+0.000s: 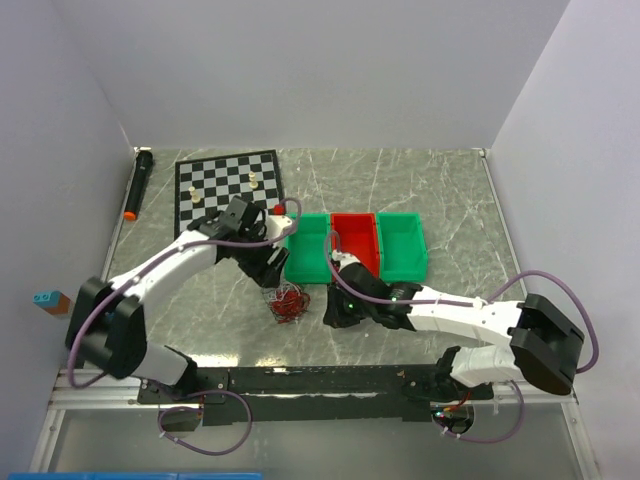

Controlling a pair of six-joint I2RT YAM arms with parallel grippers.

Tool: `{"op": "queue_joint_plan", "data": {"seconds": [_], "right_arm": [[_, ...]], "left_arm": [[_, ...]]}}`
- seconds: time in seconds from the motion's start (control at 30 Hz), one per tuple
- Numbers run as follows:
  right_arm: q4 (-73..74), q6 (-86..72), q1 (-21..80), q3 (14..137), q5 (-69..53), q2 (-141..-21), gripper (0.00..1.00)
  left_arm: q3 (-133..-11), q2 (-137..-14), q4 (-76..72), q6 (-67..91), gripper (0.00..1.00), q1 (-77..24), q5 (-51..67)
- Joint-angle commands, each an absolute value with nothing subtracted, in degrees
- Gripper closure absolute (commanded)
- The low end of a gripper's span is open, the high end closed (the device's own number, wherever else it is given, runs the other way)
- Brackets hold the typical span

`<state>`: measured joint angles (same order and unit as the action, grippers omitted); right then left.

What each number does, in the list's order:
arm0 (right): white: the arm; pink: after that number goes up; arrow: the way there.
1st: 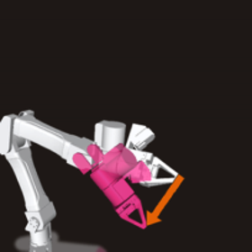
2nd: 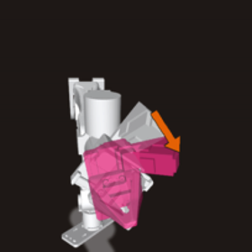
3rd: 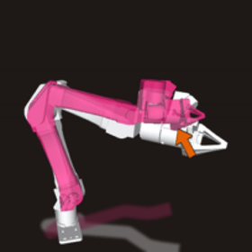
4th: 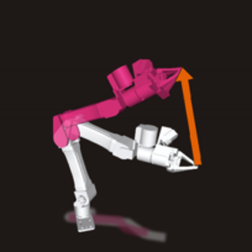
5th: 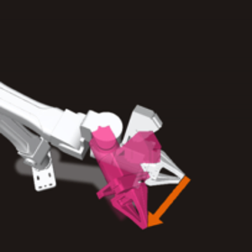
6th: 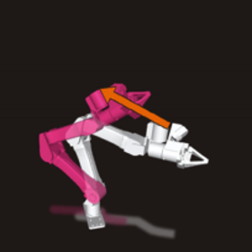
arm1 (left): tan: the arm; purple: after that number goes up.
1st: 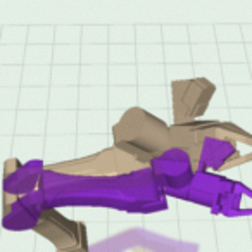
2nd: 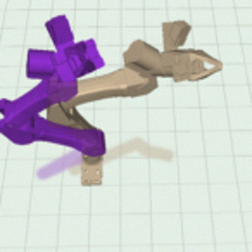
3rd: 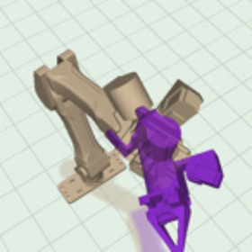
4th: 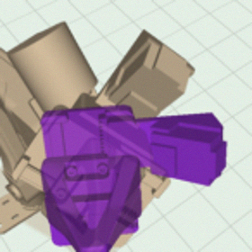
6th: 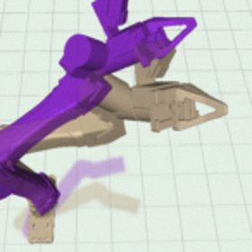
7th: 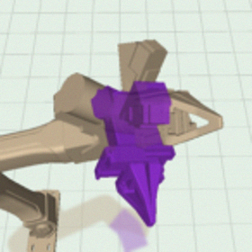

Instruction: Untangle the cables

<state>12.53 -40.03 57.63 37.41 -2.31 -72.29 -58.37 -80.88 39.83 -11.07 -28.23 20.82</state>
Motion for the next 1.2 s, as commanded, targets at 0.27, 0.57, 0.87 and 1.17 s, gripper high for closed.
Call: {"op": "queue_joint_plan", "data": {"seconds": [0.27, 0.57, 0.87, 1.17], "right_arm": [[7.7, -39.4, 58.1, 39.0, -3.6, -68.4, 0.55], [6.9, -39.6, 58.1, 40.3, -3.4, -69.1, 0.60], [6.6, -38.3, 58.1, 43.9, -3.2, -71.4, 0.60], [3.9, -37.2, 58.1, 46.9, -5.4, -76.5, 0.48]], "left_arm": [[-61.4, -87.7, 32.1, -11.9, 0.40, -28.4, 20.8], [-57.0, -87.2, 32.1, -13.3, 0.78, -27.5, 20.6], [-58.6, -82.9, 38.7, -14.8, 0.99, -25.6, 25.4], [-53.8, -77.4, 43.0, -18.4, 0.99, -25.7, 25.0]]}}
